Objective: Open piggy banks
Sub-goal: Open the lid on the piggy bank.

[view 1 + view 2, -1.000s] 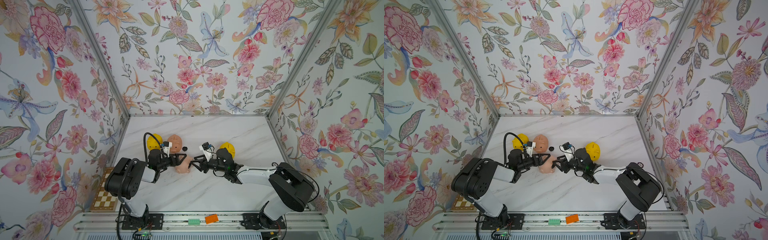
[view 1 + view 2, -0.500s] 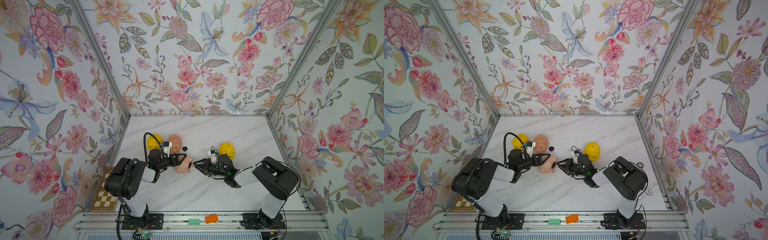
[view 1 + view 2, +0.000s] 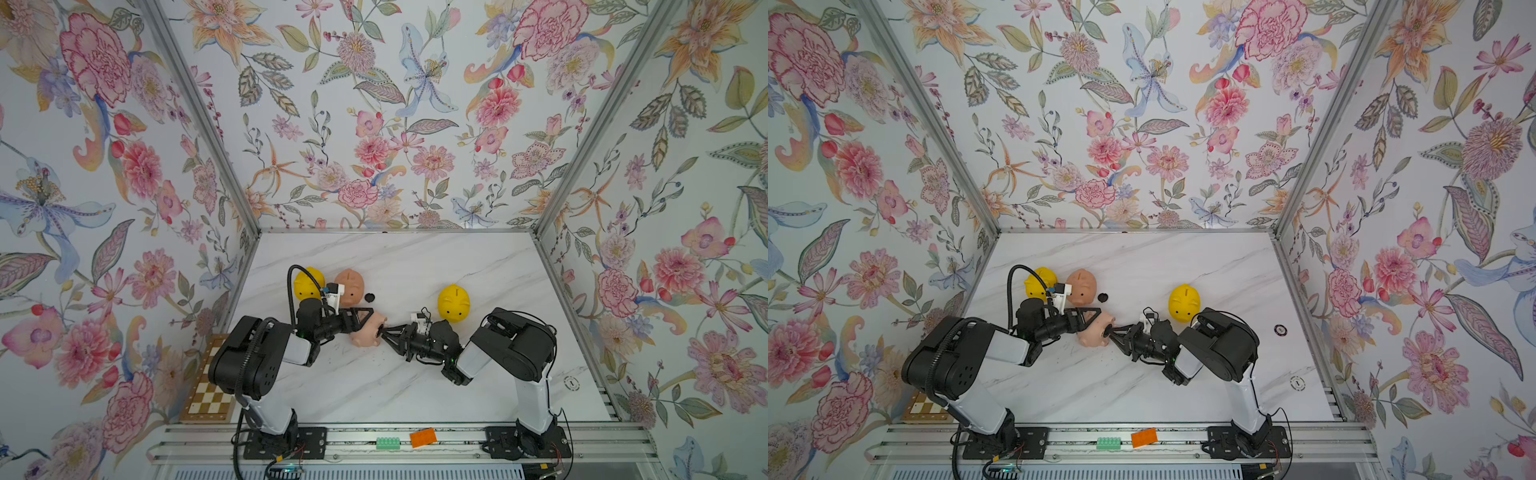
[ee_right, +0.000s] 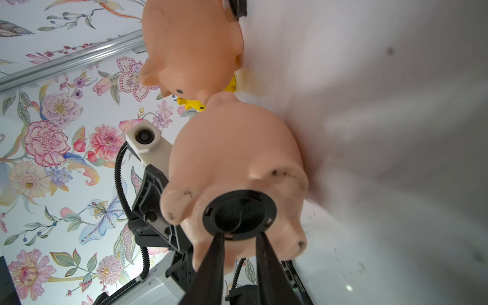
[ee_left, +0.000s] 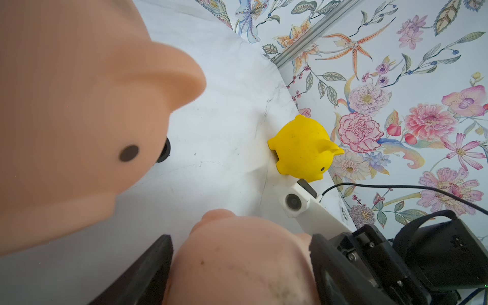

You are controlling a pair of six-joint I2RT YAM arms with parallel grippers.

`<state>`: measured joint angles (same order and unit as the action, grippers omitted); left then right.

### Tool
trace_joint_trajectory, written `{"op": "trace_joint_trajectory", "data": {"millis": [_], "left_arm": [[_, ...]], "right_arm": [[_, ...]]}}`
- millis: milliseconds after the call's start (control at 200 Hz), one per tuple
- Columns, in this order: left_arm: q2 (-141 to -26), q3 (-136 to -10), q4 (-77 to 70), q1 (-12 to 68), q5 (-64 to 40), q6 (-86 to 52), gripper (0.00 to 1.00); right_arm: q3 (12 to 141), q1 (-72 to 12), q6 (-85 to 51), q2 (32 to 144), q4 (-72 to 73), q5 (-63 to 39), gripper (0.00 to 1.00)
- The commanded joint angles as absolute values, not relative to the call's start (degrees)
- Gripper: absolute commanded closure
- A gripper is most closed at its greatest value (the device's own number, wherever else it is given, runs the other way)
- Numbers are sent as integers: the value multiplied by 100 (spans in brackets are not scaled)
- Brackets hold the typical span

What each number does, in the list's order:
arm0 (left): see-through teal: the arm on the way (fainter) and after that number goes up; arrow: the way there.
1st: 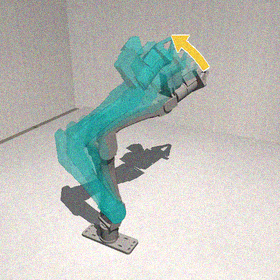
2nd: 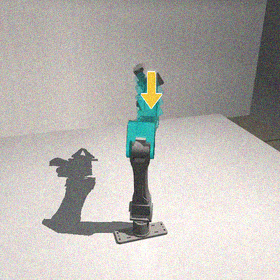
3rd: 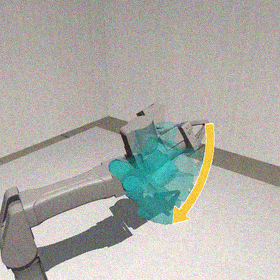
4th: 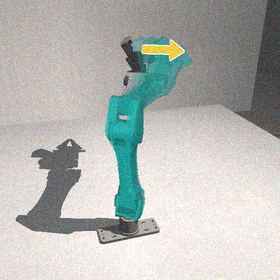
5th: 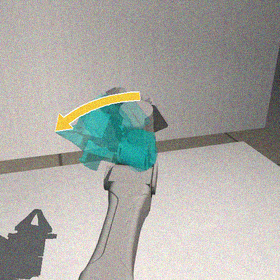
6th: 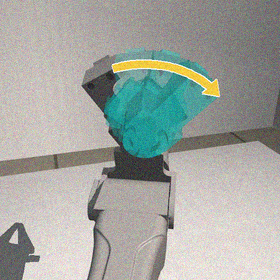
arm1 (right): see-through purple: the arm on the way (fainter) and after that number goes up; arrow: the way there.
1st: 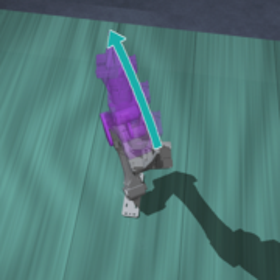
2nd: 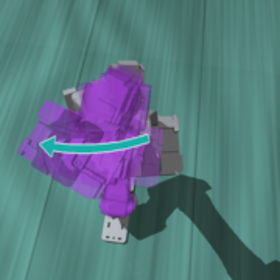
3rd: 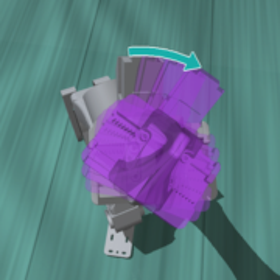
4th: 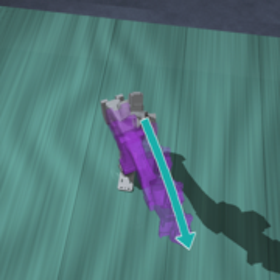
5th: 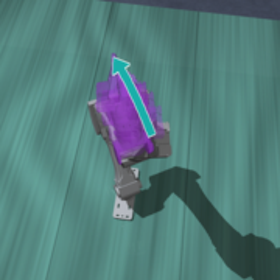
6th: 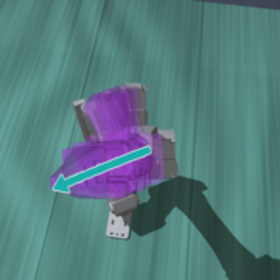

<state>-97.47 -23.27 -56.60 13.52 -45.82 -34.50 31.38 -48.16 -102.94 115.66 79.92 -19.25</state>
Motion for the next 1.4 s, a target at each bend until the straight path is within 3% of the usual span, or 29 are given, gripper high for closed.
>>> {"op": "trace_joint_trajectory", "data": {"millis": [0, 1391], "left_arm": [[-9957, -2022, -4504, 1457, -4357, -3183, 17], [-9870, -1934, -4631, 1459, -4389, -3210, 17]], "right_arm": [[3221, -4844, -10420, 11650, 8255, -1750, 77], [3722, -4865, -10179, 11971, 7824, -1619, 81]]}}
